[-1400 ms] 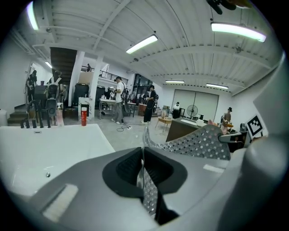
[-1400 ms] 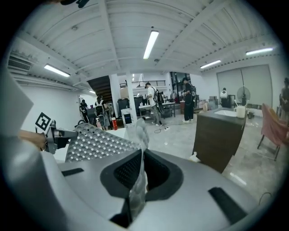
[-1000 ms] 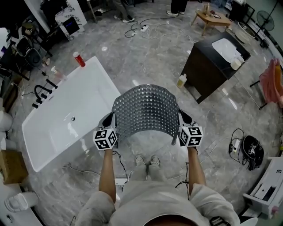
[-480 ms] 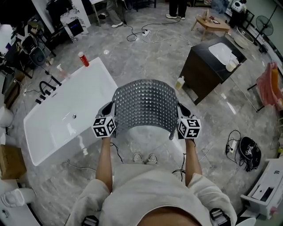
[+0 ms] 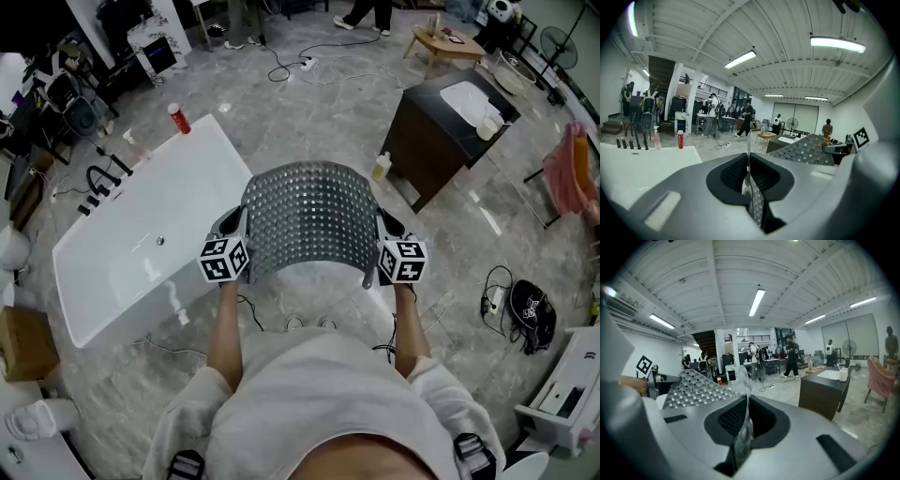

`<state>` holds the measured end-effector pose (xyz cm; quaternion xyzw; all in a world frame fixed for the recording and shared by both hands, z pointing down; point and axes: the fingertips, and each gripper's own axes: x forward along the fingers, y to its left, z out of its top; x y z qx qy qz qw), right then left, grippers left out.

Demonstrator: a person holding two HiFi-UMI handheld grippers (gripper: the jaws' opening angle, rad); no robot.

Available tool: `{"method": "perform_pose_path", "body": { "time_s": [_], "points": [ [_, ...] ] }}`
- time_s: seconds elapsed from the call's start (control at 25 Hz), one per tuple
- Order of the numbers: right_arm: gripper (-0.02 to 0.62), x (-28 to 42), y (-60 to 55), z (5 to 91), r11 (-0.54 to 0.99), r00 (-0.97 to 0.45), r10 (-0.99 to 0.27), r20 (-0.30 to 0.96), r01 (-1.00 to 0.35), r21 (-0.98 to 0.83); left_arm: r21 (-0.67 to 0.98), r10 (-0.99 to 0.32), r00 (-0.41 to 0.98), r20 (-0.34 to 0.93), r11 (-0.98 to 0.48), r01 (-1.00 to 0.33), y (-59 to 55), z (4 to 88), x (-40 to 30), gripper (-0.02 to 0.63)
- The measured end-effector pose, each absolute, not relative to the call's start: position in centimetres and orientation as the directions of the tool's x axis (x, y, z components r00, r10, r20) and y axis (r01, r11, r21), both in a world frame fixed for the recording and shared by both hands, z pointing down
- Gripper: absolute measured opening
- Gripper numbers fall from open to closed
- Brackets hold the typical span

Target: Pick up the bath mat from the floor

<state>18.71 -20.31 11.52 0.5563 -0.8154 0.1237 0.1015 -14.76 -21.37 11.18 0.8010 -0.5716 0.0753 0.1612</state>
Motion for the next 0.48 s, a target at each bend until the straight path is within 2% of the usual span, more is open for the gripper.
{"method": "perform_pose_path", "body": {
  "time_s": [0.48],
  "points": [
    [0.021,18.51,-19.81,11.72,0.338,-0.351,-0.884,0.309,-0.936,-0.098,0.194,-0.89,0.349,0.293,-0.301,-0.933,-21.0,10.99,-15.14,0.028]
  ]
}}
